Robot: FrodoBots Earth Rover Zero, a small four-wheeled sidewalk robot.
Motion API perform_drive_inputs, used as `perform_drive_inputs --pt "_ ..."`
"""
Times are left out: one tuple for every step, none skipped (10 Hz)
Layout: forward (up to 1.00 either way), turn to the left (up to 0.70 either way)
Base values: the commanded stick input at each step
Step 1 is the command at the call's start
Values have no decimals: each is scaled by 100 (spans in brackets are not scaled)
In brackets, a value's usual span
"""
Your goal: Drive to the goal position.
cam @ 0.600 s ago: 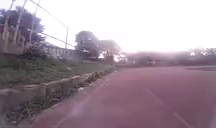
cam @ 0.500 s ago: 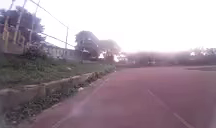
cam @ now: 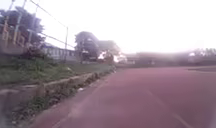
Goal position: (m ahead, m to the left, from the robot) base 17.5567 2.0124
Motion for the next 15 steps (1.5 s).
perform_drive_inputs --pt "70 -35" --pt "70 -35" --pt "70 -19" --pt "70 0" --pt "70 0" --pt "70 0" --pt "70 0" --pt "70 0" --pt "70 0" --pt "70 0" --pt "70 0" --pt "70 0" --pt "70 0" --pt "70 0" --pt "70 0"
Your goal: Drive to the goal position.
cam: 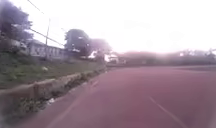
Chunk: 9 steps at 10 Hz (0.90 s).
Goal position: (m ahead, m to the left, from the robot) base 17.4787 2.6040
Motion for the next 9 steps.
perform_drive_inputs --pt "70 0" --pt "70 0" --pt "70 0" --pt "70 0" --pt "70 -2" --pt "70 -25" --pt "70 -22" --pt "70 0" --pt "70 0"
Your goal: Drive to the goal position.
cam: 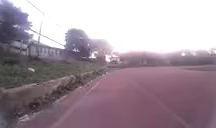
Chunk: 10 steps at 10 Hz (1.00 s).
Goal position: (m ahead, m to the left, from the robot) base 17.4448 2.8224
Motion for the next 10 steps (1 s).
perform_drive_inputs --pt "70 0" --pt "70 0" --pt "70 0" --pt "70 -35" --pt "70 -25" --pt "70 -3" --pt "70 0" --pt "70 0" --pt "70 0" --pt "70 -20"
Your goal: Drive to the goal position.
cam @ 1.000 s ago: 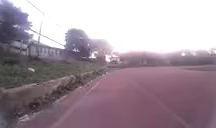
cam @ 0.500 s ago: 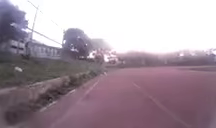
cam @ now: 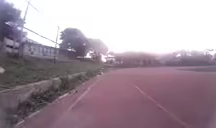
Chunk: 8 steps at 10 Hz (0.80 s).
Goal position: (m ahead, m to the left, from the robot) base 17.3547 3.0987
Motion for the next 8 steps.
perform_drive_inputs --pt "70 0" --pt "70 0" --pt "70 0" --pt "70 -13" --pt "70 -35" --pt "70 -35" --pt "70 -22" --pt "70 0"
